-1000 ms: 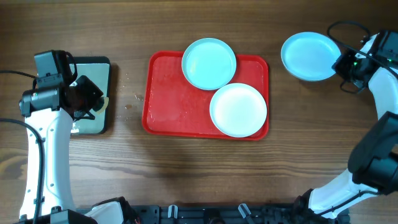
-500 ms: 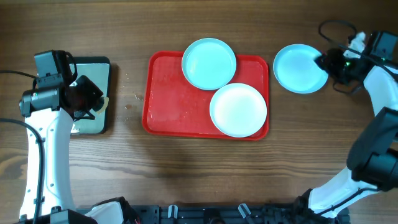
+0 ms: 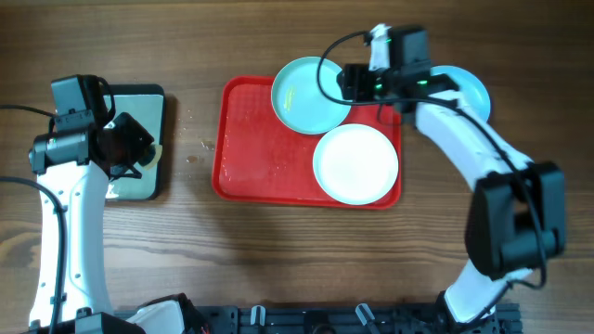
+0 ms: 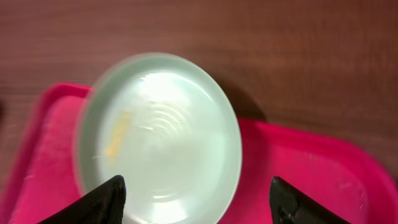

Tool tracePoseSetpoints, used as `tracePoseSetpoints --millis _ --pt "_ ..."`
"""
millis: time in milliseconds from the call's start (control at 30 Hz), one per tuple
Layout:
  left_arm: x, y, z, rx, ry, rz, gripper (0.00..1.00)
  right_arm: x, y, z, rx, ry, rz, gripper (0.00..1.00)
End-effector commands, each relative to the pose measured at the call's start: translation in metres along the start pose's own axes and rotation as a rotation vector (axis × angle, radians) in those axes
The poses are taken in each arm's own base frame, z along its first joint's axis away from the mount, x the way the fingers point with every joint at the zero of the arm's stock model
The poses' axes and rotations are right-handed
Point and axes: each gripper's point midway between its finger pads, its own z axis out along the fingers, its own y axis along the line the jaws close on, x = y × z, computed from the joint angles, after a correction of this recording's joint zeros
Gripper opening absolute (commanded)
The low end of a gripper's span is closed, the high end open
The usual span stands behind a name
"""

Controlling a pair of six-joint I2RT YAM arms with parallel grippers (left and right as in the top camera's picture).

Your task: Clean dirty plates on tray and stack at the side

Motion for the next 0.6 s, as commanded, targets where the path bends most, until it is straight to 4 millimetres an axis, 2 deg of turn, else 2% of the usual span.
tracePoseSetpoints --millis 0,67,133,267,333,433,567 --pt "-0.005 -0.002 -0.004 0.012 -0.016 0.012 0.04 0.024 -0.023 0.035 0.102 0.051 0.125 0.69" --pt "-0.005 -0.002 -0.004 0.012 -0.016 0.012 0.04 0.035 -0.022 0.047 0.080 0.082 0.131 0.60" --pt "-0.005 -0.002 -0.004 0.012 -0.016 0.012 0.04 0.038 -0.025 0.055 0.083 0.086 0.138 0.58" --pt "-0.005 -0.002 -0.004 0.013 -0.017 0.012 0.04 0.035 -0.024 0.065 0.067 0.060 0.086 0.53" --pt "-0.006 -0.003 -0.004 0.014 -0.019 0.012 0.04 0.028 -0.022 0.066 0.058 0.036 0.041 0.43" --pt "-0.006 -0.002 -0.004 0.014 -0.019 0.012 0.04 0.024 -0.022 0.066 0.057 0.017 0.015 0.40" --pt "-0.006 -0.002 -0.004 0.014 -0.018 0.012 0.04 0.033 -0.026 0.074 0.063 0.043 0.009 0.39"
